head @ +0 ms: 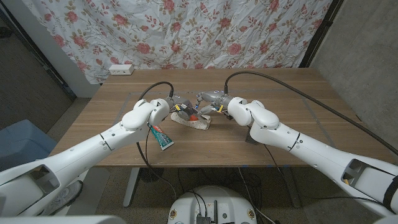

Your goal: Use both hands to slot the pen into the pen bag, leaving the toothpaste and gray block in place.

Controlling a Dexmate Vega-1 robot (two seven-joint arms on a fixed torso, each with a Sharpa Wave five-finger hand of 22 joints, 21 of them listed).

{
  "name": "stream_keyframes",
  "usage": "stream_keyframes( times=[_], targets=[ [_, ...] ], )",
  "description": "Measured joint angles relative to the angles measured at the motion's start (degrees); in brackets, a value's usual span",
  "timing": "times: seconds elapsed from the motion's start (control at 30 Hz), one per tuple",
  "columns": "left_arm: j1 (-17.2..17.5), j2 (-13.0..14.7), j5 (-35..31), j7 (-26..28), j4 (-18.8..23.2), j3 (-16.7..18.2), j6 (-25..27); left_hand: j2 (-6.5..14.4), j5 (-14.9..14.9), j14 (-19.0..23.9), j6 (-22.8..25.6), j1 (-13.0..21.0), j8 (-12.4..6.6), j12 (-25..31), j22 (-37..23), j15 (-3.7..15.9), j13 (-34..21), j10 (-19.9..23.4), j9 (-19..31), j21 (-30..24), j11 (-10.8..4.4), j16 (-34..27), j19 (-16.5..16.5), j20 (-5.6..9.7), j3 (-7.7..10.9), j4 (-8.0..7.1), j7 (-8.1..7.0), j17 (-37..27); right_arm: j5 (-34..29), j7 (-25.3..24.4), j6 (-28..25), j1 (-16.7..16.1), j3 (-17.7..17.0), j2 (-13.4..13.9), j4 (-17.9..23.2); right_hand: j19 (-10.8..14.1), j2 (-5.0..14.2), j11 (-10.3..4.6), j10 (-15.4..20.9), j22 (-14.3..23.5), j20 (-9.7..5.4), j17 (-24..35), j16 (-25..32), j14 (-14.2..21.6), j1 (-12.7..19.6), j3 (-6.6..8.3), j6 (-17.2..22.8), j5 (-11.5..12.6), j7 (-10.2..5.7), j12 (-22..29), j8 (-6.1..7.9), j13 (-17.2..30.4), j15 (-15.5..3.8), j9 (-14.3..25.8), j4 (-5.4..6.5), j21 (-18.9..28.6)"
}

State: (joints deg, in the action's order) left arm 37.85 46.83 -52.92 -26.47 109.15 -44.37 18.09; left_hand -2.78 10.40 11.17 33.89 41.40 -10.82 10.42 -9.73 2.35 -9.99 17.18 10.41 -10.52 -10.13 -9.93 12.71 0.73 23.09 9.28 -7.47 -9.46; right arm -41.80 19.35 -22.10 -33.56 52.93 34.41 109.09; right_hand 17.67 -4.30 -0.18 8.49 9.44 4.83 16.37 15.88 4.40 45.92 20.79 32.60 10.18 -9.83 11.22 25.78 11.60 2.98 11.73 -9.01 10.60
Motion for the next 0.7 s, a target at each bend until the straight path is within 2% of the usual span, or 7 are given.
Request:
stream_keyframes(
  times=[0.1,0.27,0.63,0.7],
  targets=[
    [0.0,0.0,0.1,0.3,-0.1,0.0,-0.1,0.0,0.0,0.0,0.0,0.0,0.00,0.0,0.0,0.00,0.0,0.0,0.0,0.0,0.00,0.0,0.0,0.00,0.00,0.00,0.00,0.0,0.0,0.1,-0.2,-0.1,0.0,0.0,0.3,-0.2,-0.01,0.38,-0.4,0.0,0.21,0.0,0.0,-0.2,0.0,-0.15,-1.0,0.0,0.30,0.0,-0.17,0.0,0.23,0.0,0.15,0.0],
    [0.1,0.0,0.2,0.6,-0.4,0.0,-0.3,0.0,0.0,0.0,0.0,0.0,0.00,0.0,0.0,0.00,0.0,0.0,0.0,0.0,0.00,0.0,0.0,0.00,0.00,0.00,0.00,0.0,0.0,0.2,-0.3,-0.1,-0.1,0.1,0.6,-0.3,-0.54,0.70,-1.2,0.0,0.31,0.0,-0.4,-0.6,-0.5,-0.50,-2.6,0.0,0.89,-0.2,-1.21,0.0,0.62,0.0,0.15,0.0],
    [-0.2,-0.1,0.4,0.8,-0.8,0.0,-0.8,0.0,0.0,0.0,0.0,0.0,0.00,0.0,0.0,0.00,0.0,0.0,0.0,0.0,0.00,0.0,0.0,0.00,0.00,0.00,0.00,0.0,0.7,0.5,-0.2,-0.1,-0.8,0.6,1.1,-2.1,-2.25,1.31,-2.4,0.0,1.19,0.0,-0.9,-1.6,-2.3,-1.91,-4.5,0.2,1.04,-0.2,-2.09,0.0,1.56,0.1,0.96,-0.2],
    [-0.2,0.0,0.4,0.8,-0.8,0.0,-0.9,0.0,0.0,0.0,0.0,0.0,0.00,0.0,0.0,0.00,0.0,0.0,0.0,0.0,0.00,0.0,0.0,0.00,0.00,0.00,0.00,0.0,1.0,0.7,-0.1,-0.1,-1.0,0.8,1.2,-2.5,-2.36,1.30,-3.0,0.0,0.81,0.2,-0.9,-1.7,-3.4,-2.05,-5.3,0.4,1.02,-0.4,-2.52,0.0,1.74,0.1,1.11,-0.2]
  ],
)
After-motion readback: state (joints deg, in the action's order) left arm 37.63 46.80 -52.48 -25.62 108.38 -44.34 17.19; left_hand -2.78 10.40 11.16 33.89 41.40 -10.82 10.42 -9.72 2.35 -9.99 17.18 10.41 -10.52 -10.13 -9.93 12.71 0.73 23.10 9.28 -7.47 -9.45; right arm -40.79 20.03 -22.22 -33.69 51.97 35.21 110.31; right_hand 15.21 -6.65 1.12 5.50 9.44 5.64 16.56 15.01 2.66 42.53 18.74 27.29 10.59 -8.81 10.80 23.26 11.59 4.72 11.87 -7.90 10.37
